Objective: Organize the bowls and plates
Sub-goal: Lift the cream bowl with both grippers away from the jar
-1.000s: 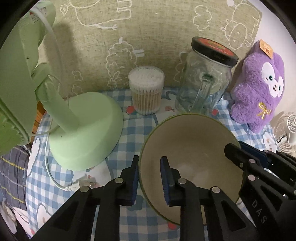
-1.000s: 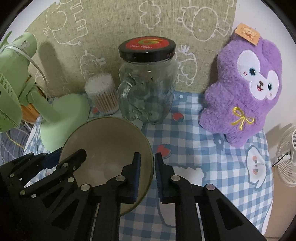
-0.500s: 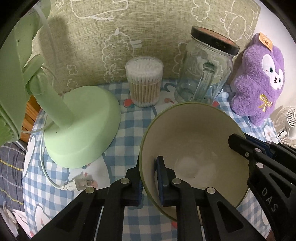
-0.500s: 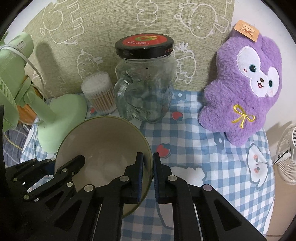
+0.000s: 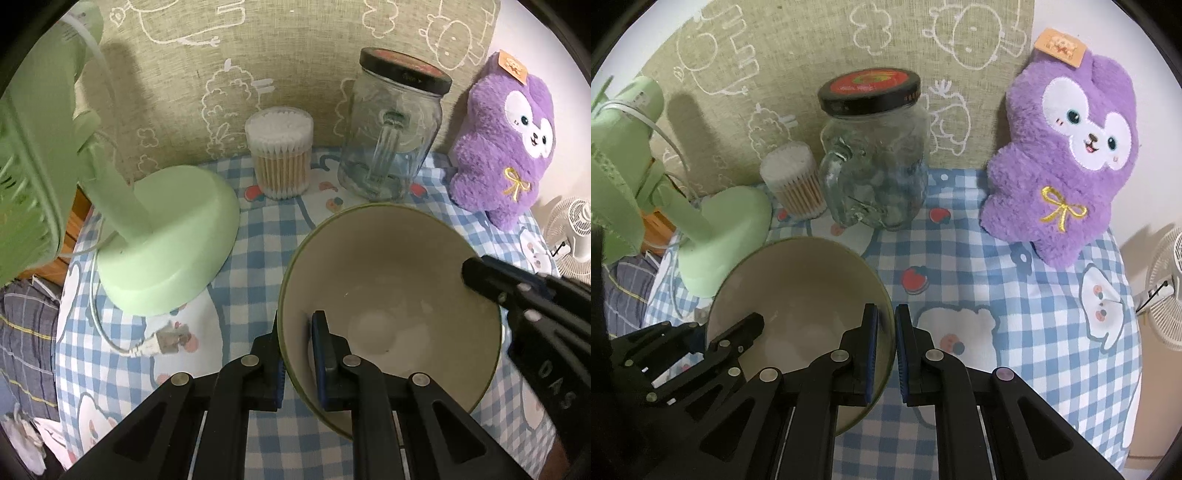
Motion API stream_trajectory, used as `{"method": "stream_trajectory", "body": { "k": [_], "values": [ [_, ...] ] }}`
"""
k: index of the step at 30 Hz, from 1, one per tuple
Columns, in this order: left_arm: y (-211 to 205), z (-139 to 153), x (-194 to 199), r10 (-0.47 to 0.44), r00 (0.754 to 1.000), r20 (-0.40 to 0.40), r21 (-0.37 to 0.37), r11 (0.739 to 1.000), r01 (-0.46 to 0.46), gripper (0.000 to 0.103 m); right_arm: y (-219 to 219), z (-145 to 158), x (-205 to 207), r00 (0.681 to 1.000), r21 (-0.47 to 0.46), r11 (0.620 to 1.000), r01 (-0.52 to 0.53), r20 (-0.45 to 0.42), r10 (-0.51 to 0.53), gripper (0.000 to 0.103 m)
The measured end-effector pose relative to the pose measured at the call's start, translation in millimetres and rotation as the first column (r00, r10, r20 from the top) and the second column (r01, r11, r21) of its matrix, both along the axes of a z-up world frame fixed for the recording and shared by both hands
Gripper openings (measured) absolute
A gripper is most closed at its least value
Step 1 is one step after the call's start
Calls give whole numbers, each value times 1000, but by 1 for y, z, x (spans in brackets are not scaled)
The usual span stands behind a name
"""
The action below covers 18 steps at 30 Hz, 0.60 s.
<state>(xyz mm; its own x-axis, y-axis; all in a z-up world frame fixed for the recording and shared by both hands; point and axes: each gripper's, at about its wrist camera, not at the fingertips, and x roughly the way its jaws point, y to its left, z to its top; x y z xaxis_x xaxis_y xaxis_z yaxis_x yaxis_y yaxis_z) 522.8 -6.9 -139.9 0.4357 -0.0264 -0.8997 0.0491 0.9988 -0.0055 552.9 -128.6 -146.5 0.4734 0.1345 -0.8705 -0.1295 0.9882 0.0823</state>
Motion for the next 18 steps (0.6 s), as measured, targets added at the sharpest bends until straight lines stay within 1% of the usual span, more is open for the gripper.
{"method": "stream_trajectory", "body": {
  "k": [2,4,6,8,11,13,18],
  "values": [
    [0,1,-7,-4,1000,-2,-5,1000,4,9,3,8,-6,999,10,1000,-26,23,26,8],
    [-4,3,-12,-15,1000,10,6,1000,15,8,11,11,-9,999,-30,999,-45,28,46,8],
    [-6,4,-13,-11,1000,14,18,1000,11,8,14,11,-10,998,-52,998,-39,44,41,8],
    [-4,1,-11,2,1000,6,17,1000,-2,8,9,11,-11,999,-50,999,-16,45,18,8],
    [4,-4,-10,21,1000,-15,-1,1000,-21,9,-1,7,-9,999,-50,998,26,32,-25,8],
    [5,-5,-10,25,1000,-18,-3,1000,-25,10,-3,5,-7,999,-63,997,33,27,-32,10],
    [3,-5,-10,21,1000,-8,11,1000,-21,11,-5,-3,-2,998,-35,999,39,-40,-40,10]
  ]
}}
